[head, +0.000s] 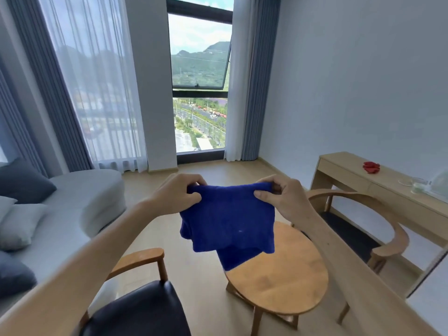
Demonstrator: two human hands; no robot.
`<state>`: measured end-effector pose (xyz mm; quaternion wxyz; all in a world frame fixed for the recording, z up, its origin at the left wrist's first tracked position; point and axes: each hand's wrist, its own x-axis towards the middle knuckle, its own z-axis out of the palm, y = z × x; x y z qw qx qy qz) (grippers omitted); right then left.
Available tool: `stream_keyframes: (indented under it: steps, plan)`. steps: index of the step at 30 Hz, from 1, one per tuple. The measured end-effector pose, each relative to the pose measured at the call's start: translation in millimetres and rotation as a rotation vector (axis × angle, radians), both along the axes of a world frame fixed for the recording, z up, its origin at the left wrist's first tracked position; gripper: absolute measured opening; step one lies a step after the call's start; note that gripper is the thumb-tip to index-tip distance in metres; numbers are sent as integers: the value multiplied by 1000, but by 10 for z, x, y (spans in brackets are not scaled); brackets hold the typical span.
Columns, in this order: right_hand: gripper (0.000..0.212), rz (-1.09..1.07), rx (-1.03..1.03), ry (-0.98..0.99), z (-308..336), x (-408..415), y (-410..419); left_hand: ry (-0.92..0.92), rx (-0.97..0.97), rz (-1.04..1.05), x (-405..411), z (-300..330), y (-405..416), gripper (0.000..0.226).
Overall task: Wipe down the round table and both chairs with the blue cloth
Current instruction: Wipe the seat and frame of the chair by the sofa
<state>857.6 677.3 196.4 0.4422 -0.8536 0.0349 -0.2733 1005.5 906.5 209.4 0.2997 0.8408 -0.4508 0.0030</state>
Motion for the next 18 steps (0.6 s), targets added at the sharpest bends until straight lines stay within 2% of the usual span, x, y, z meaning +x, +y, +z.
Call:
stream_keyframes:
  steps: [7,11,14,18]
  plan:
    - [21,15,38,-32,-25,-3,-42,56,123,-53,52,-18,-108,42]
    - [19,21,-23,6,-14,80,30,263,181,-131,-47,-143,-201,35]
    - [19,18,-76,44,-57,127,83,192,179,-229,-138,-364,-318,27]
    - [18,-17,-102,95,-115,69,-24,59,165,-252,-38,-493,-429,14]
